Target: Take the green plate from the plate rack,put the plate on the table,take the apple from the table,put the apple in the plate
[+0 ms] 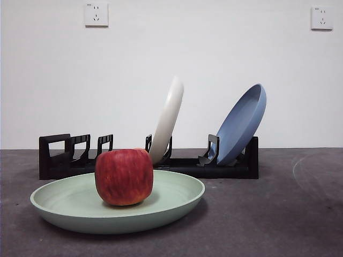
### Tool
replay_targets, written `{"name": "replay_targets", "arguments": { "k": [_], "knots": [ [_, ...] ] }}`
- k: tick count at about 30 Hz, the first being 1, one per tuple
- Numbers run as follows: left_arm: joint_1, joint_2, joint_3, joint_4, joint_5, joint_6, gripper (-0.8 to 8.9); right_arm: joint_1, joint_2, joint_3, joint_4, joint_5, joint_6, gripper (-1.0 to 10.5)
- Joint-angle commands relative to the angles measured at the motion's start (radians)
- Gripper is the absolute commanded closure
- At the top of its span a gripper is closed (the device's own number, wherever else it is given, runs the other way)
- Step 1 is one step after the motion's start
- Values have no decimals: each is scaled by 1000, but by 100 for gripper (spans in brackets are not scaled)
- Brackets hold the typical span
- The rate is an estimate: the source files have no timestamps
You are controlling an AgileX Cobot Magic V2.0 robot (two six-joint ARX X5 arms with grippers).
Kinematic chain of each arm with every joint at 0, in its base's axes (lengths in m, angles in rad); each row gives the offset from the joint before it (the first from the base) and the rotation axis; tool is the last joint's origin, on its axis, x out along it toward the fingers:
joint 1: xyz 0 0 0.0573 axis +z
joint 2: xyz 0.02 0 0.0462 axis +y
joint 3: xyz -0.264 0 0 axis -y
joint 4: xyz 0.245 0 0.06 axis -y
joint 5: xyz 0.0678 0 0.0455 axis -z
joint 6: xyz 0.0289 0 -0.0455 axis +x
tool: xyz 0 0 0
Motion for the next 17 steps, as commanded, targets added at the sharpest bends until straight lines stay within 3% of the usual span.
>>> {"name": "replay_targets", "arguments": {
  "k": [1, 17],
  "knots": [
    [2, 7, -7, 10, 2, 12, 817, 0, 0, -10, 5, -1, -8, 946],
    [2, 27, -7, 10, 2, 12, 817, 0, 1, -10, 8, 0, 15, 946]
  ]
}}
